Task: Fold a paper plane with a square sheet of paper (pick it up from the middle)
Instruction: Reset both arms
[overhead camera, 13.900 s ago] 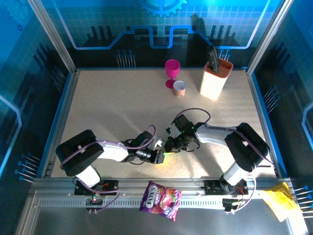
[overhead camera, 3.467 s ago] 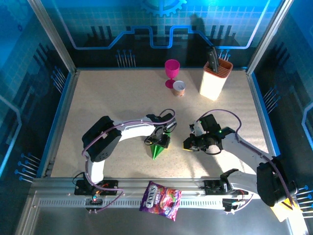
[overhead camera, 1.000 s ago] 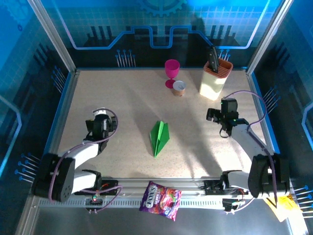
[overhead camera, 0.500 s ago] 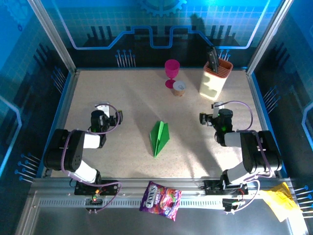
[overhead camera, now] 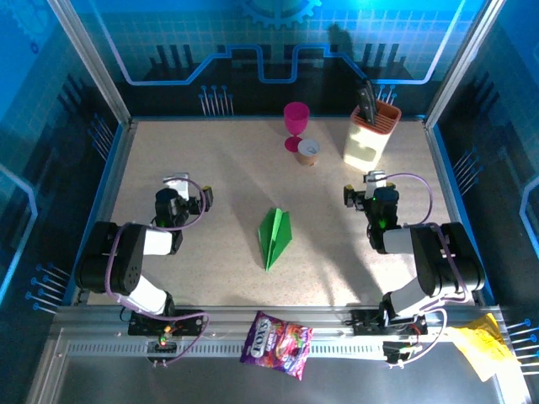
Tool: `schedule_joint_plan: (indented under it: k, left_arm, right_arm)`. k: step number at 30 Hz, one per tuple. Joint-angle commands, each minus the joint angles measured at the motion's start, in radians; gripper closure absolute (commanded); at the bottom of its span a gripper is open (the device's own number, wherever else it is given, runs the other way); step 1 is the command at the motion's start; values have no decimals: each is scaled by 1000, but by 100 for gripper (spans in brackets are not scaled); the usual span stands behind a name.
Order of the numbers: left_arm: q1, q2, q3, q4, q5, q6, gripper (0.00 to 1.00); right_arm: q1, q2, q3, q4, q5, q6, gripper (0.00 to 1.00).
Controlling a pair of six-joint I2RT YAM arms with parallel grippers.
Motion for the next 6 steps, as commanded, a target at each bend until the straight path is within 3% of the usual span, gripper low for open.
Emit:
schedule_joint_plan:
  k: [1,6]
  left_arm:
    - [12,2,4,41,17,16,0]
    - [11,2,4,43,17,18,0]
  right_arm:
    - [1,4,1,36,16,-9,1]
    - [-3,3,-3,38,3,-7,1]
